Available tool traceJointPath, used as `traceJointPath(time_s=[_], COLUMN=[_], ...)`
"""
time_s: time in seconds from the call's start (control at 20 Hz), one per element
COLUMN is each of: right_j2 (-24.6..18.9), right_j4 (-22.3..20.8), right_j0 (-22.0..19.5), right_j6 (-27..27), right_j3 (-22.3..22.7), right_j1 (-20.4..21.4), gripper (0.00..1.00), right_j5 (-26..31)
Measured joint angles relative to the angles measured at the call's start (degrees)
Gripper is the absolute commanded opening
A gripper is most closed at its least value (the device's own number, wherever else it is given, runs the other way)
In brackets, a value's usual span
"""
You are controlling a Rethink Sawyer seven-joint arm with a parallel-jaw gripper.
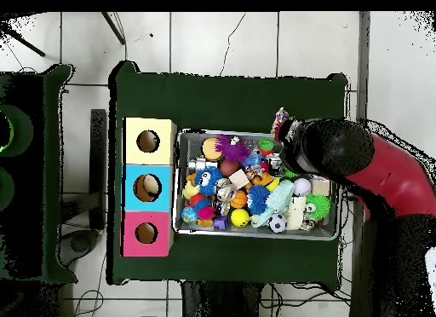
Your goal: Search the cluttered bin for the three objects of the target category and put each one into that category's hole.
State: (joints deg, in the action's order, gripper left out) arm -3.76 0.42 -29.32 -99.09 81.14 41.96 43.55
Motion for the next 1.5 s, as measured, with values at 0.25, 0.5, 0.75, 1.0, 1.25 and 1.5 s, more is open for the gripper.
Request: traceJointPath(time_s=[0.25, 0.5, 0.75, 1.0, 1.25, 1.5], right_j2=[0.1, 0.1, 0.5, 0.9, 0.9, 0.9], right_j4=[0.0, 0.0, -0.1, -0.2, -0.2, -0.2], right_j0=[0.8, 1.8, 2.9, 3.9, 3.8, 3.7], right_j6=[0.0, 0.0, 0.0, 0.0, 0.0, 0.0], right_j3=[-2.9, -5.7, -8.5, -13.0, -14.4, -16.3], right_j1=[-1.0, -2.6, -4.2, -6.4, -7.6, -9.2], gripper=[1.00, 1.00, 1.00, 1.00, 1.00, 1.00], right_j5=[0.0, 0.1, 1.0, 3.5, 3.6, 3.6])
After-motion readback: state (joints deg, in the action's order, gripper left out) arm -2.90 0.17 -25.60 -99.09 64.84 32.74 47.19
